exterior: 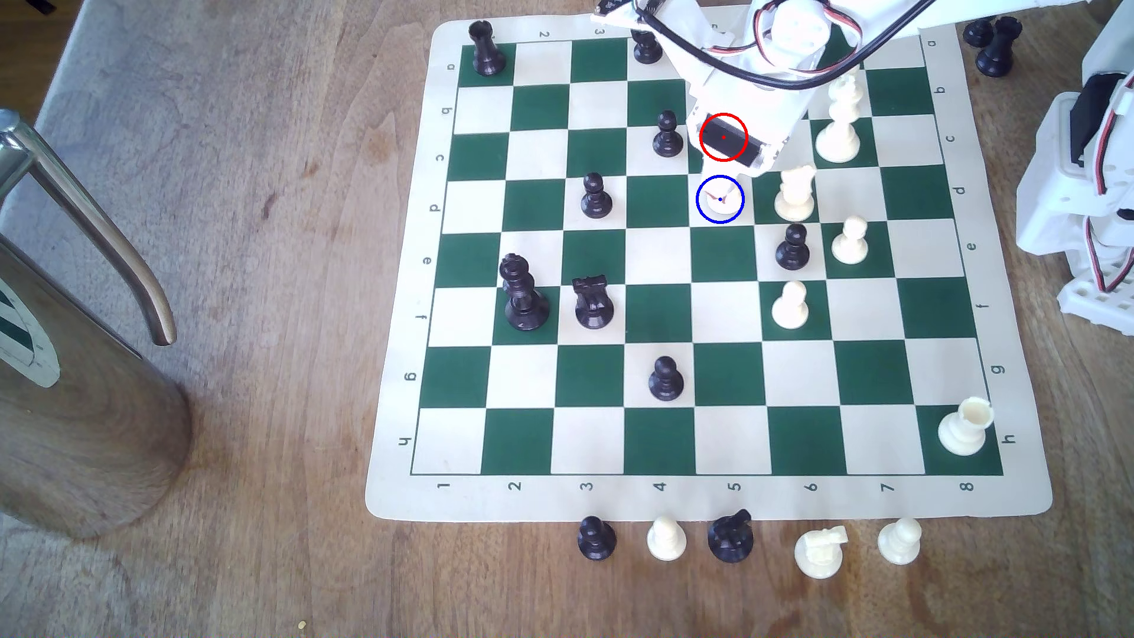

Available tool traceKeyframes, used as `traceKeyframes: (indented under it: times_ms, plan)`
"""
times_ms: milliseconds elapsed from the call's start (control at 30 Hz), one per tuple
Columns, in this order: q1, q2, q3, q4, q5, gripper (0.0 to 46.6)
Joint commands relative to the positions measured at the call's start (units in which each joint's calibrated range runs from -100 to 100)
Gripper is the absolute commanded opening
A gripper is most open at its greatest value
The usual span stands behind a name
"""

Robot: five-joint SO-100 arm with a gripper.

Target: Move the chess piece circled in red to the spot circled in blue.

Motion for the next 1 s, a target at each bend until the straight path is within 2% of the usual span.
traceKeyframes:
  times_ms: [0,567,600,633,767,967]
  plan:
    - [-0.1,-0.8,-0.2,-1.1,0.2,0.2]
    - [0.6,-0.7,0.9,-2.5,-0.2,0.5]
    - [0.7,-0.7,1.0,-2.6,-0.2,1.4]
    - [0.8,-0.7,1.2,-2.7,-0.2,6.2]
    - [0.9,-1.2,1.7,-2.8,-0.1,16.7]
    - [1.2,-3.5,2.2,-1.8,0.1,21.9]
